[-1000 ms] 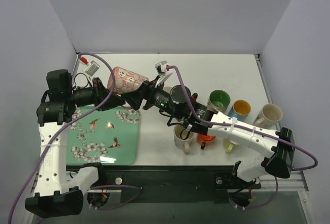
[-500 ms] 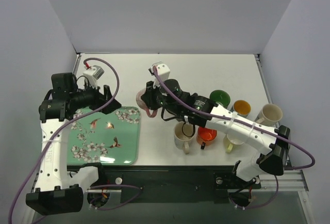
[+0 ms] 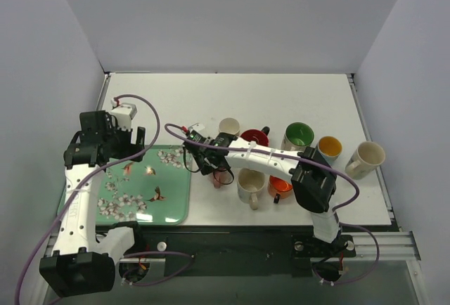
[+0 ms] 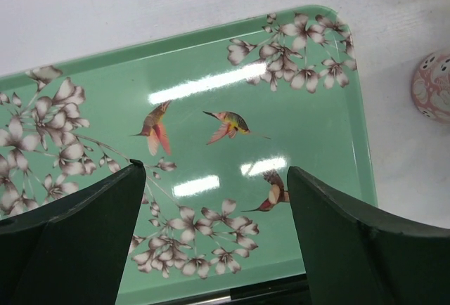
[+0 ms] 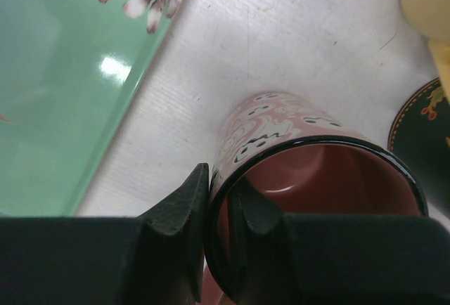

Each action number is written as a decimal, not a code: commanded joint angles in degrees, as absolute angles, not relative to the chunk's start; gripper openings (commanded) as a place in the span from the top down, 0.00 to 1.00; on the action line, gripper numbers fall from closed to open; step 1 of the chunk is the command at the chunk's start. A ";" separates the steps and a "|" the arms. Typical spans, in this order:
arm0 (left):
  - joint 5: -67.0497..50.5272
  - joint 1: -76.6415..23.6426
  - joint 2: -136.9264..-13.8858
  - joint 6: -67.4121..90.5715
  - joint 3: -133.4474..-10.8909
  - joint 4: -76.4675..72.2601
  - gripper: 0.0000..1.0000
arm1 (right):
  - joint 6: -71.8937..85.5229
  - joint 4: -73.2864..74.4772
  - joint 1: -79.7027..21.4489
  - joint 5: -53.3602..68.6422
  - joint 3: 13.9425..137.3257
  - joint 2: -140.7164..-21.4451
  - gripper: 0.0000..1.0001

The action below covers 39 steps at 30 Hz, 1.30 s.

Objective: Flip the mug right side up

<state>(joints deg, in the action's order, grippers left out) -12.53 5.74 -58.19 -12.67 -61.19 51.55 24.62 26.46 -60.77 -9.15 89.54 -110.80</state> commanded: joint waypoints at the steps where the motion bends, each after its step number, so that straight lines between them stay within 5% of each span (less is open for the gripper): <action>1: -10.81 5.98 -57.22 -14.68 -59.95 45.44 0.07 | 25.75 27.68 -60.38 -9.23 91.76 -110.30 1.00; 6: -10.81 5.98 -57.22 -14.94 -58.01 42.02 0.07 | 26.46 28.04 -59.42 -7.39 91.32 -111.71 0.97; 7: -10.72 6.06 -57.39 -14.94 -57.92 41.75 0.07 | 26.54 28.21 -59.15 -7.03 91.23 -111.27 0.76; 9: -10.90 6.06 -57.30 -14.94 -57.57 40.96 0.06 | 25.85 28.83 -59.06 -7.38 91.49 -109.61 0.51; 15: -11.86 5.98 -57.56 -14.77 -57.57 38.06 0.06 | 21.46 30.76 -59.94 -10.46 93.16 -99.26 0.08; 17: -12.39 6.06 -58.09 -14.15 -57.74 36.57 0.06 | 18.83 30.94 -60.03 -11.42 92.99 -94.78 0.07; 22: -13.01 5.98 -57.66 -9.07 -48.11 17.97 0.05 | 11.70 20.07 -57.76 -36.26 79.05 -77.90 0.03; 30: -9.58 4.57 -60.89 -6.51 -33.05 -11.68 0.05 | 13.28 8.20 -25.35 -30.58 53.30 -53.03 0.04; 39: -3.00 3.87 -65.04 3.33 -26.47 -24.16 0.05 | 11.43 -6.05 -10.11 -31.81 32.27 -40.61 0.03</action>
<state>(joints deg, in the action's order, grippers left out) -6.76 4.19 -65.28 -2.00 -30.02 -11.73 12.91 4.47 -12.75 -29.28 37.91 -44.62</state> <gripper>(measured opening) 0.948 0.970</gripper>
